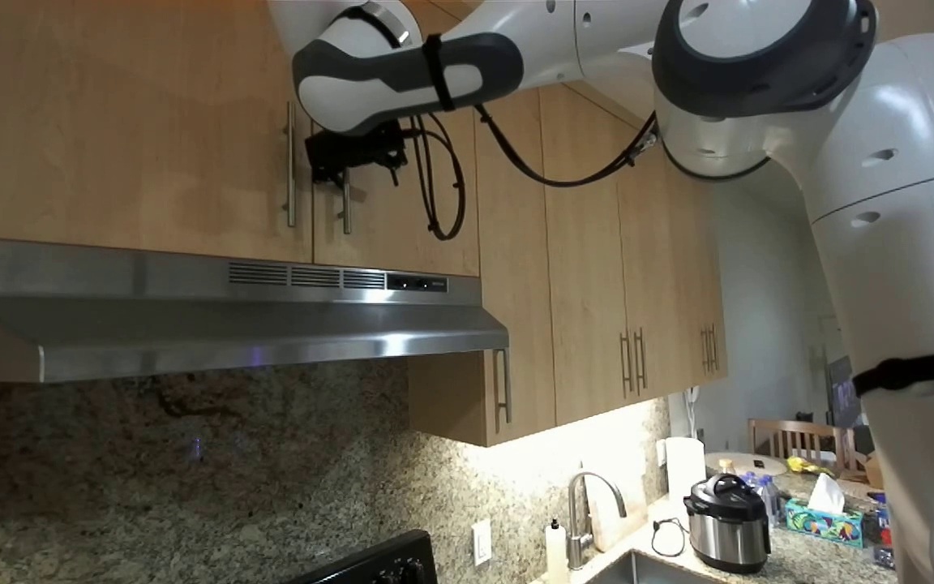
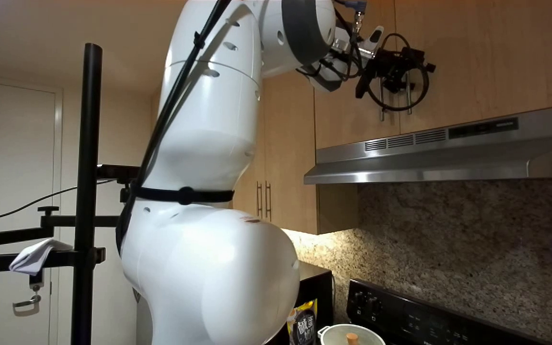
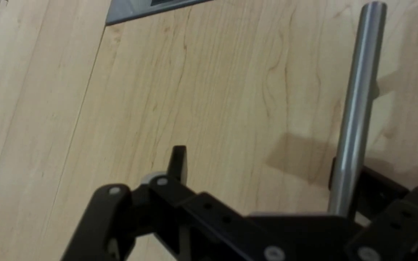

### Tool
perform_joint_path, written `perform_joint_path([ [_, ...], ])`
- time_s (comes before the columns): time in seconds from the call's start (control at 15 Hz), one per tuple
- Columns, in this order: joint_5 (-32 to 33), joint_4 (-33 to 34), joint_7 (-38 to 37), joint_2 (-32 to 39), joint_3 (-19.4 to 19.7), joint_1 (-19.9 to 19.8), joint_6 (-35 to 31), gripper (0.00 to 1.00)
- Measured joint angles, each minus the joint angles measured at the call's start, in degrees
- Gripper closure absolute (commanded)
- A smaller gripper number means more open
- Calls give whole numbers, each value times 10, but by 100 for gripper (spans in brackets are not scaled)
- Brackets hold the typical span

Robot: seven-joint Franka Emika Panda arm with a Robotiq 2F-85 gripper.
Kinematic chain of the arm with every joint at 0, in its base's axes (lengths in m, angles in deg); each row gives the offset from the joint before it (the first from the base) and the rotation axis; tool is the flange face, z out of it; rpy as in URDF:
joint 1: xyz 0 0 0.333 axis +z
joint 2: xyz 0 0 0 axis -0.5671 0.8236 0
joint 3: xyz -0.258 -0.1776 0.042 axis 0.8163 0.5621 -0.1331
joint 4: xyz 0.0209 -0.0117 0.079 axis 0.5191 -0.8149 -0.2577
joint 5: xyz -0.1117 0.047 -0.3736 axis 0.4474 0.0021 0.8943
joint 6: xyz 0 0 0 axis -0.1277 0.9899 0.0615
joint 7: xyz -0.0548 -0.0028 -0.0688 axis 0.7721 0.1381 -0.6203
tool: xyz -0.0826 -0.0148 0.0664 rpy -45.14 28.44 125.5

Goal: Open the right door of the cabinet above the stove

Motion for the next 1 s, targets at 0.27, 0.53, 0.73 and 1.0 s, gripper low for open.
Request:
perform_joint_path([
  [0.27, 0, -23, -53, -17, 0, 0, 3, 0],
  [0.53, 0, -65, -86, -51, 0, 0, 5, 0],
  [0.73, -5, -108, -99, -89, 1, 0, 5, 0],
  [1.0, -31, -163, -100, -144, 8, 0, 4, 0],
])
